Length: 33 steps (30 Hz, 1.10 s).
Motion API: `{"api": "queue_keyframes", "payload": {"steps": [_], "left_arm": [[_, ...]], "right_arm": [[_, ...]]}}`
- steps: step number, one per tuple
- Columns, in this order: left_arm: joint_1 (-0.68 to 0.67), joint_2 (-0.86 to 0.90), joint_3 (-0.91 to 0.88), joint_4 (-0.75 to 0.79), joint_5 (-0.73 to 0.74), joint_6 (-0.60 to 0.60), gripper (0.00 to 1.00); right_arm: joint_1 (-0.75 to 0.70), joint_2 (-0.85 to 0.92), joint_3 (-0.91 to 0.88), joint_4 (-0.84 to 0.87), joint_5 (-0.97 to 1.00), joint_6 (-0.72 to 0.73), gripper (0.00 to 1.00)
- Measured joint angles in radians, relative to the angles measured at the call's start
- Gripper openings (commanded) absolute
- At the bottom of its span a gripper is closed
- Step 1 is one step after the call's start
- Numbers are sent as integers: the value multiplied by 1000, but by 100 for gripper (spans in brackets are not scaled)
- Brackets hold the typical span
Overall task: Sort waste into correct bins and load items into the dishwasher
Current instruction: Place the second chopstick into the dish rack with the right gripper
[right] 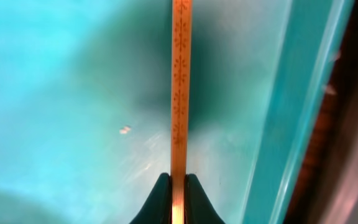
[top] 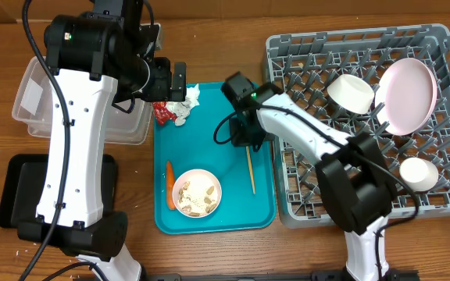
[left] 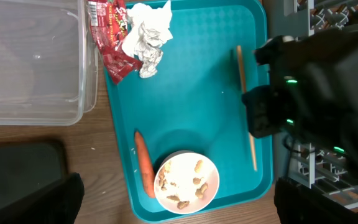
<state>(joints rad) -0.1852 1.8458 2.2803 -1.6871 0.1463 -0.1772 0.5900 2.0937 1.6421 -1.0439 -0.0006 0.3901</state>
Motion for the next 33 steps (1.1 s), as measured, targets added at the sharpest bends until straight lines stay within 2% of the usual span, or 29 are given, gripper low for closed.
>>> {"api": "queue_keyframes", "payload": {"steps": [7,12,17,24,25,27,29,31,33], "left_arm": [[0,0,0,0,0,0,100],[0,0,0,0,0,0,100],[0,0,0,0,0,0,100],[0,0,0,0,0,0,100],[0,0,0,0,0,0,100],[0,0,0,0,0,0,100],[0,0,0,0,0,0,100],[0,0,0,0,0,0,100],[0,0,0,0,4,0,100]], "right_arm": [[-18,-244,161,-121,-18,-55,4],[-128,-407,194,-190,-2,-91,4],[-258,-406,163,-219,16,-152,4],[-280,-313,-63,-91,-6,-196,4],[-277,-296,-92,-74,-13,-199,7],[-269,-271,-136,-46,-19,-203,43],[-261,-267,-147,-40,-18,-205,61],[-254,-271,-138,-47,-18,-207,73],[-252,-274,-121,-75,-23,-204,78]]}}
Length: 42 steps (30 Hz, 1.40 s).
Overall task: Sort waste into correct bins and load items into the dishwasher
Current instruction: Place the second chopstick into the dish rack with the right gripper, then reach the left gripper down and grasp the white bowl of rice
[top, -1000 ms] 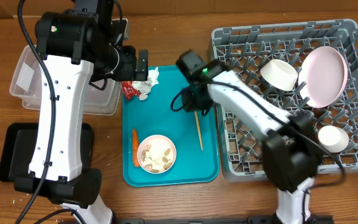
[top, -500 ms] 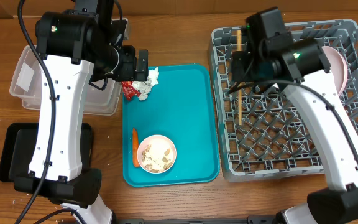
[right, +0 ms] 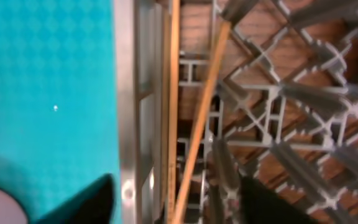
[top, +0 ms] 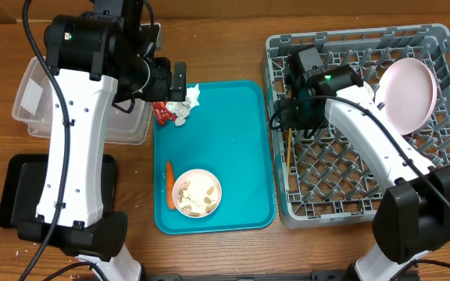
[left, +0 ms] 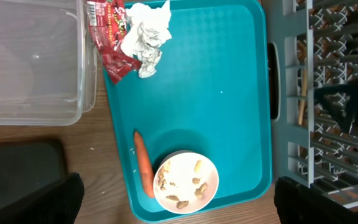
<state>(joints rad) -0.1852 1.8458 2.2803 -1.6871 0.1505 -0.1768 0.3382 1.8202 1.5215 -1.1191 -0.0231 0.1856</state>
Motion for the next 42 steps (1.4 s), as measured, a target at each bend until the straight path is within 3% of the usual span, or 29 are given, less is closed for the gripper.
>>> {"api": "queue_keyframes", "payload": {"steps": [4,6,16,21,24,31,37,42], "left_arm": [[0,0,0,0,7,0,100],[0,0,0,0,8,0,100],[0,-35,-59,3,10,23,100],[0,-94,-262,11,-22,21,100],[0,-99,-421,87,-4,21,93],[-21,-87,-750,247,80,26,89],[-122,-87,-920,351,100,27,85],[-296,-87,-1007,482,68,20,87]], "right_arm": [[5,-39,12,-16,-19,-2,86],[13,-84,13,-14,-42,0,100],[76,-208,43,-6,-182,42,100],[73,-207,43,-8,-183,117,100],[63,-207,43,-5,-151,169,100],[-3,-207,43,3,-125,238,100],[-14,-207,43,-15,-122,254,100],[-14,-207,43,-14,-119,258,100]]}}
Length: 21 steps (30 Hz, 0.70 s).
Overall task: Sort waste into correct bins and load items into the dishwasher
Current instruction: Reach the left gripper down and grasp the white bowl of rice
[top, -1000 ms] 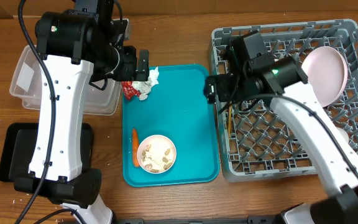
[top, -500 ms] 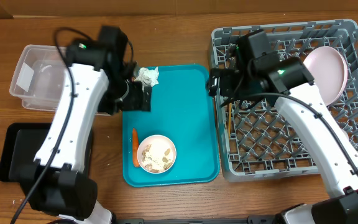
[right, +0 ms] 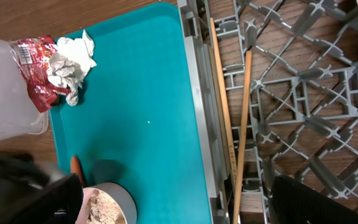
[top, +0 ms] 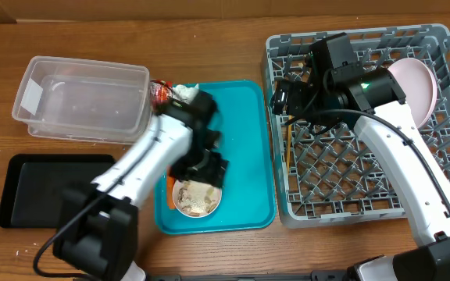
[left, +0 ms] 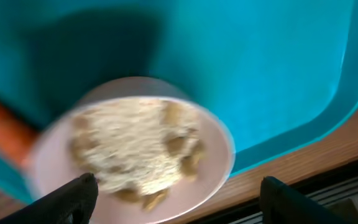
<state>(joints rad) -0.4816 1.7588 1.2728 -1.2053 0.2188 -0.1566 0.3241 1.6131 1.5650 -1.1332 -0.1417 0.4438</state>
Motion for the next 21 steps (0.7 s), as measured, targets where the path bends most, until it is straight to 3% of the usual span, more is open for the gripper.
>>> {"api": "queue_keyframes", "payload": {"steps": [3,12,16,21], "left_arm": [[-100,0,-36,37,-48,-39,82],[-173,0,-114,219,-119,-110,40],[-185,0,-142,282,-127,-111,33],[-191,0,-184,345,-130,-111,32]], "right_arm": [[0,0,0,-1,0,1,100],[0,0,0,-5,0,0,100],[0,0,0,-5,0,1,100],[0,0,0,-4,0,1,100]]}}
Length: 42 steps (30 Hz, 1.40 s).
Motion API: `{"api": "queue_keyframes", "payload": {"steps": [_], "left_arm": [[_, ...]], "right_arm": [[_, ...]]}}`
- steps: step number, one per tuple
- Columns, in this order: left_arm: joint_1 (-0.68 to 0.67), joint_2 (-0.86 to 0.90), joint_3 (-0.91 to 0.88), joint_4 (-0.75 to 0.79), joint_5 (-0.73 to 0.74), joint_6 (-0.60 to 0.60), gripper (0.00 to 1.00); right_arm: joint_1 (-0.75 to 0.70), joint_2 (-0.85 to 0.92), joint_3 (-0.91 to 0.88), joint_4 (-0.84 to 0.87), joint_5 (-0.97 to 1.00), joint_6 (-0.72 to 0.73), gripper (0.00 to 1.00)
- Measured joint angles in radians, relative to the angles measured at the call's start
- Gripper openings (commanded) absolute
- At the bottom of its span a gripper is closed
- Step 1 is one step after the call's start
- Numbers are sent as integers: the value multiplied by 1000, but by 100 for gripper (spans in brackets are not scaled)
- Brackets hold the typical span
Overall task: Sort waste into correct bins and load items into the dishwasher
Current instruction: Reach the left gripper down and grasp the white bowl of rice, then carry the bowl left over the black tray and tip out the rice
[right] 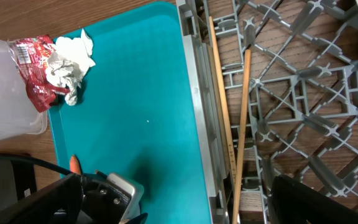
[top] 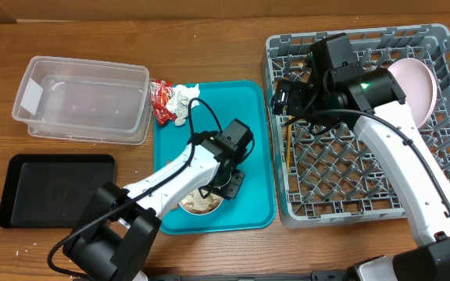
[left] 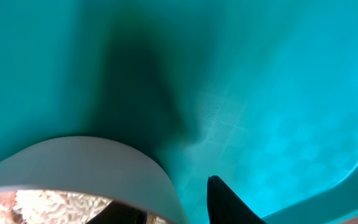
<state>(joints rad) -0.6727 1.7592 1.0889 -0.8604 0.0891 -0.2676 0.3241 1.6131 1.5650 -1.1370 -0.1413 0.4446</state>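
A pale bowl (top: 196, 204) of food scraps stands at the near end of the teal tray (top: 248, 117). My left gripper (top: 225, 183) is down at its right rim, open. In the left wrist view one finger sits inside the bowl (left: 73, 168) and the other stands just outside its wall, so the left gripper (left: 173, 205) straddles the rim. Two chopsticks (right: 244, 124) lie in the left side of the grey dish rack (top: 366, 195). My right gripper (top: 287, 94) hangs wide open above them, holding nothing. A carrot (right: 74, 165) lies left of the bowl.
A red wrapper (top: 161, 101) and a crumpled tissue (top: 182, 100) lie at the tray's far left corner. A clear plastic bin (top: 80, 97) stands at the back left, a black bin (top: 53, 187) at the front left. A pink plate (top: 412, 82) leans in the rack's far right.
My left gripper was above the bowl, looking down into it. Now it is low at the bowl's right rim, a finger on either side. The right arm has not moved.
First my right gripper was shut on a chopstick on the tray, with the left arm high at the back. Then the chopstick lay in the rack beside another, the right gripper open. After that the right gripper was higher and the left was over the bowl, now at its rim.
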Motion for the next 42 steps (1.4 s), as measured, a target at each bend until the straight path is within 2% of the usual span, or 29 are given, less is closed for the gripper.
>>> {"api": "queue_keyframes", "payload": {"steps": [1,6,22,24,29,33,36,42], "left_arm": [[0,1,-5,2,0,0,31],[0,6,-14,3,-1,-5,4],[-2,1,-10,30,-150,11,4],[-2,1,-2,-8,-155,14,4],[29,3,90,-219,-145,0,4],[111,-23,207,-291,-112,-18,4],[207,-106,243,-322,-83,-22,4],[528,-337,255,-401,-2,-11,4]], "right_arm": [[0,0,0,0,0,0,100],[0,0,0,0,0,0,100],[0,0,0,0,-17,0,100],[0,0,0,-3,-19,0,100],[0,0,0,-5,-27,0,100],[0,0,0,-9,-28,0,100],[0,0,0,-16,-28,0,100],[0,0,0,-23,-28,0,100]]}}
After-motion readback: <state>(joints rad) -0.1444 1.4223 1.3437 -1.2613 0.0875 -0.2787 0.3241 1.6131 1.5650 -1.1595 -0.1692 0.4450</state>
